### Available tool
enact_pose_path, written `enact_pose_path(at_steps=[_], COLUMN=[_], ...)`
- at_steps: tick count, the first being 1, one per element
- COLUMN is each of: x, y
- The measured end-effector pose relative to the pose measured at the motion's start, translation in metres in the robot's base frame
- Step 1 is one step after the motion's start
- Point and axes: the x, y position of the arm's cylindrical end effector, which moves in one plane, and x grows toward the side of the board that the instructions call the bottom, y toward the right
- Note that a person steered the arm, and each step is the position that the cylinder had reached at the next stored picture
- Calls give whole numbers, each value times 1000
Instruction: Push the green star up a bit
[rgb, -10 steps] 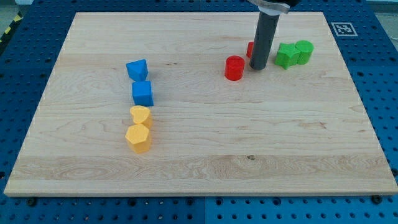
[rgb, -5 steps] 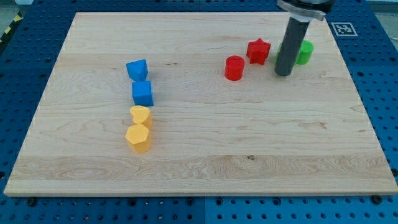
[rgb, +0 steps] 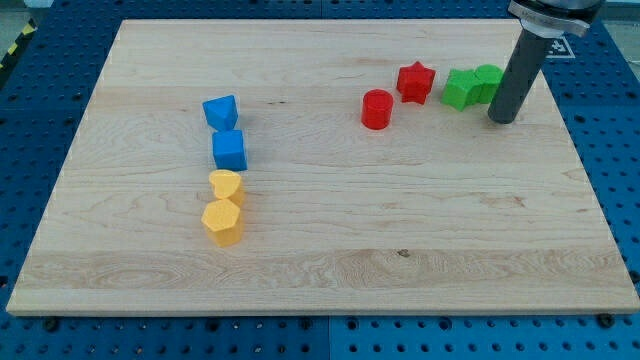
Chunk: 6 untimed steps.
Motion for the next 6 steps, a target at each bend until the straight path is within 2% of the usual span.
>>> enact_pose_path(at_steps=[2, 4, 6], x=[0, 0, -7], y=[-47, -19, -20])
